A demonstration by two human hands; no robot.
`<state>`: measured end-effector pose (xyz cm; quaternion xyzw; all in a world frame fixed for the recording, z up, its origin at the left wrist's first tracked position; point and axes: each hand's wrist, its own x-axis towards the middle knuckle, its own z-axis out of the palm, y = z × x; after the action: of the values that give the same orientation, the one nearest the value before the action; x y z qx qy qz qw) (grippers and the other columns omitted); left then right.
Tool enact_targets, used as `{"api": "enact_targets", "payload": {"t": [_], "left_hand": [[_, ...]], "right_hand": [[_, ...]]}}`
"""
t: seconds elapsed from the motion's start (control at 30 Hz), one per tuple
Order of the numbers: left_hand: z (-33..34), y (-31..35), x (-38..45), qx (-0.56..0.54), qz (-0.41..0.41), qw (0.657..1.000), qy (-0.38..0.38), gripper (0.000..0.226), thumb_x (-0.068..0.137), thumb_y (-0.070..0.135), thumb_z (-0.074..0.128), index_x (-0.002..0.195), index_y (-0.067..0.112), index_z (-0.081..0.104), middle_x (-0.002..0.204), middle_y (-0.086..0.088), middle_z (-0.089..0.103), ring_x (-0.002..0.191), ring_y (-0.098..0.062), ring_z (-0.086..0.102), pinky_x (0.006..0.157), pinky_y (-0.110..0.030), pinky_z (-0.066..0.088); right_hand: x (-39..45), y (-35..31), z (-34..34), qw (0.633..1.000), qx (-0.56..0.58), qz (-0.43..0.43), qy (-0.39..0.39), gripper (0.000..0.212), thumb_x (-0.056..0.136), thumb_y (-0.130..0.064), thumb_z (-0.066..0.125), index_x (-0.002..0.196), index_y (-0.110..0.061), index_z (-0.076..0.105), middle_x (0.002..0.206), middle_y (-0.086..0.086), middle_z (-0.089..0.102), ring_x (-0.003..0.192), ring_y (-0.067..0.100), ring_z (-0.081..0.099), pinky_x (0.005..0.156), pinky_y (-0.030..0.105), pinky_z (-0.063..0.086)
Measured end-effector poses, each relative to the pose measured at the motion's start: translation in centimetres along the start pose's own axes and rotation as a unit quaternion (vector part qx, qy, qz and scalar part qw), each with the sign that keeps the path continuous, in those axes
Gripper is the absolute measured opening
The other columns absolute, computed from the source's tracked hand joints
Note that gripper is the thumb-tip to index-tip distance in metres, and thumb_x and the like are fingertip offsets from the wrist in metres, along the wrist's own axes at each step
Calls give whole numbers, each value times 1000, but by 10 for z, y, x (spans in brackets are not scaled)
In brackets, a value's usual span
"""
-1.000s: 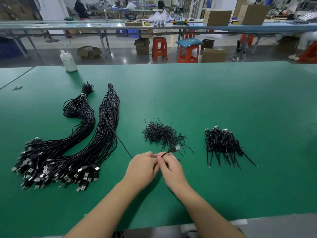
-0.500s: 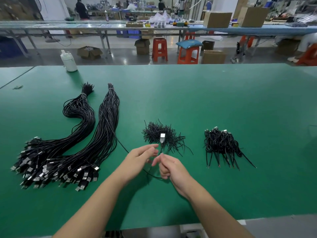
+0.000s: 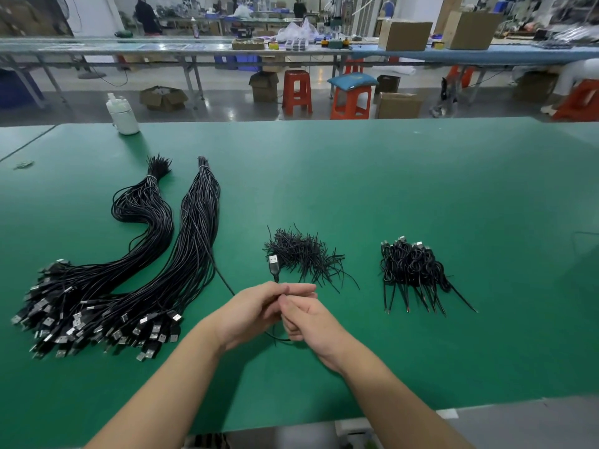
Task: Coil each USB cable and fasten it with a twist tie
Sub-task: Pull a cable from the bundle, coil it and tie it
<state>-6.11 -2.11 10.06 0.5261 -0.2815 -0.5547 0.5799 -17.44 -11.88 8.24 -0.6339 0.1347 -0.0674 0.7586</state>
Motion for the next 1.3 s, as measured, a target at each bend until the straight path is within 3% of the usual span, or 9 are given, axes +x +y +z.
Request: {"api": "enact_targets", "payload": {"t": [0.23, 0.4, 0.53, 0.67, 0.87, 0.97, 1.1, 1.2, 1.3], "left_hand": [[-3, 35, 3, -28, 169, 978, 119, 49, 101, 19, 25, 121, -6, 63, 125, -21, 65, 126, -30, 57, 116, -45, 35], [-13, 84, -17, -212, 199, 957, 17, 43, 90, 33, 46, 96, 2, 76, 77, -18, 73, 91, -38, 72, 70, -38, 59], [-19, 82, -28, -56, -1, 986, -155, 48, 94, 35, 49, 110, -7, 67, 86, -28, 71, 83, -43, 71, 62, -37, 59], [-16, 50, -20, 227, -189, 955, -30, 47, 105, 28, 32, 103, -4, 67, 98, -23, 72, 97, -39, 69, 81, -37, 58], [-21, 30, -10, 410, -83, 903, 99, 43, 106, 35, 40, 101, 0, 64, 100, -13, 68, 88, -16, 54, 98, -47, 48], [-17, 22, -2, 267, 24, 946, 184, 36, 107, 27, 35, 126, 11, 60, 123, -4, 67, 118, -13, 59, 114, -39, 38], [-11, 27, 17, -84, 181, 933, 299, 40, 109, 25, 27, 118, 3, 58, 109, -13, 73, 108, -22, 68, 99, -36, 51], [-13, 43, 10, -278, 138, 935, 171, 41, 104, 28, 36, 98, 1, 67, 62, -5, 65, 58, -19, 67, 54, -25, 53], [-16, 44, -3, -123, 61, 991, -4, 43, 99, 27, 38, 89, -1, 70, 45, -4, 51, 34, -12, 40, 41, -21, 33]], "right_hand": [[3, 4, 11, 998, 60, 22, 17, 41, 106, -31, 37, 73, -12, 51, 53, -2, 24, 55, 15, 28, 57, 22, 35], [11, 9, 12, 981, 174, 47, 66, 39, 104, -31, 42, 70, -12, 45, 55, -1, 23, 54, 14, 31, 60, 25, 35], [20, 3, 4, 962, 252, 49, 91, 33, 100, -29, 49, 73, -11, 51, 52, -3, 28, 51, 11, 28, 55, 25, 33], [26, -4, -2, 979, 183, 46, 79, 36, 104, -25, 46, 71, -11, 51, 53, -2, 29, 51, 11, 28, 52, 23, 28], [21, 1, 8, 993, 100, 28, 53, 34, 107, -22, 37, 74, -17, 43, 57, -4, 29, 55, 12, 25, 54, 26, 23], [15, 10, 14, 992, 114, 29, 41, 35, 108, -23, 36, 75, -16, 45, 56, -6, 30, 55, 11, 26, 55, 25, 25], [14, 25, 26, 991, 123, 39, 41, 37, 108, -22, 35, 73, -14, 45, 54, -8, 30, 57, 12, 25, 56, 23, 26], [16, 33, 28, 982, 158, 49, 91, 36, 108, -20, 36, 73, -12, 43, 54, -7, 30, 58, 12, 24, 57, 23, 28], [22, 29, 21, 972, 201, 50, 115, 30, 106, -15, 41, 78, -7, 50, 53, -6, 38, 55, 12, 29, 59, 26, 32]]}}
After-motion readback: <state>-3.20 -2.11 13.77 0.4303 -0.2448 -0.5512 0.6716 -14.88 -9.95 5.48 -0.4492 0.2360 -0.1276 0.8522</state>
